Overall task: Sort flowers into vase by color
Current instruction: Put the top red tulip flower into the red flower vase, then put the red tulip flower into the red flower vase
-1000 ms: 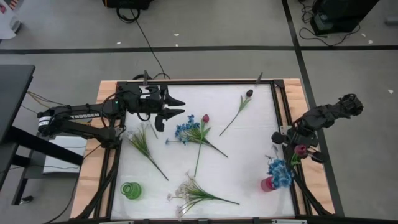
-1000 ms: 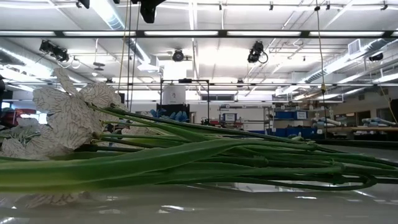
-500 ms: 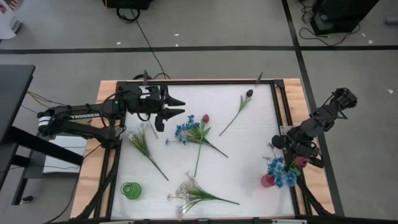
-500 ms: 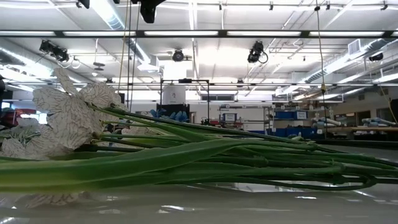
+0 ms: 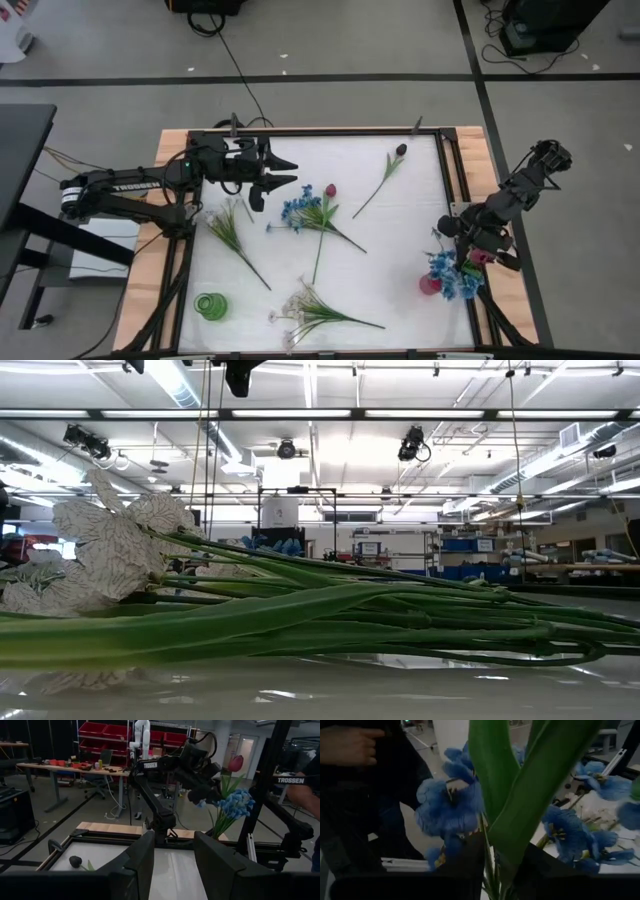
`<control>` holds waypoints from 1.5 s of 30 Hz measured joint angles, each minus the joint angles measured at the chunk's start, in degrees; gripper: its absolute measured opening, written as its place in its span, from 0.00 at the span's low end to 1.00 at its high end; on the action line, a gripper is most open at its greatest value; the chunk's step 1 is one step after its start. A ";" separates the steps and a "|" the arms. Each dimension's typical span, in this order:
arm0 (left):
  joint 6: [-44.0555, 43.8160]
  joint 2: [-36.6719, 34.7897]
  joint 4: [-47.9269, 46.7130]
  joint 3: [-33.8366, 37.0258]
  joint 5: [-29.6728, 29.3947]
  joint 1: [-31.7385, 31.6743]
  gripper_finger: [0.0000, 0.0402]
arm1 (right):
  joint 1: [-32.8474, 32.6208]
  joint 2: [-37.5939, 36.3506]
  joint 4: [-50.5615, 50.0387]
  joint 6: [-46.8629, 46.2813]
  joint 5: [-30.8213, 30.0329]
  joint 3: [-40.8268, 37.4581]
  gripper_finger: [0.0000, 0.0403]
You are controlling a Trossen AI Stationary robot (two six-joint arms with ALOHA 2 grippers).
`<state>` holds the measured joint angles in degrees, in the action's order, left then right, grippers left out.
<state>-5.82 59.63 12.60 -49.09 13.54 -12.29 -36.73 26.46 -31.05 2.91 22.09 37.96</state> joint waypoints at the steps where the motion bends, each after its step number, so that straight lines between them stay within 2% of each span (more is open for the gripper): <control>1: 0.00 0.01 0.00 -0.01 0.00 0.00 0.36 | 0.00 -0.53 -0.04 -0.40 0.00 0.07 0.25; 8: 0.00 0.01 -0.02 -0.01 0.00 0.00 0.36 | 0.00 -4.28 0.15 -5.56 -0.94 1.97 0.31; 12: 0.00 0.01 0.01 -0.01 -0.01 0.01 0.36 | 0.00 -2.78 -3.40 -4.63 -3.30 1.21 0.32; 18: 0.00 0.01 -0.02 -0.01 0.00 0.00 0.36 | -0.01 -1.36 -5.12 -5.63 -2.84 0.32 0.35; 27: 0.00 0.00 -0.01 -0.01 -0.01 0.01 0.36 | -0.02 -1.40 -5.02 -7.29 -3.43 7.58 0.46; 31: 0.00 -0.01 -0.02 -0.01 0.00 0.02 0.36 | -0.02 -1.44 -4.95 -7.12 -7.36 11.54 0.48; 36: 0.00 0.01 -0.01 -0.01 -0.01 0.00 0.36 | 0.00 -1.37 -5.26 -6.60 -13.96 12.30 0.50; 45: 0.00 0.00 -0.02 -0.01 -0.01 0.00 0.36 | 0.08 -1.06 2.12 -14.75 -30.14 12.34 0.50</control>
<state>-5.82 59.63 12.58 -49.10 13.53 -12.29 -36.65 25.40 -28.94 -11.84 -8.06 50.30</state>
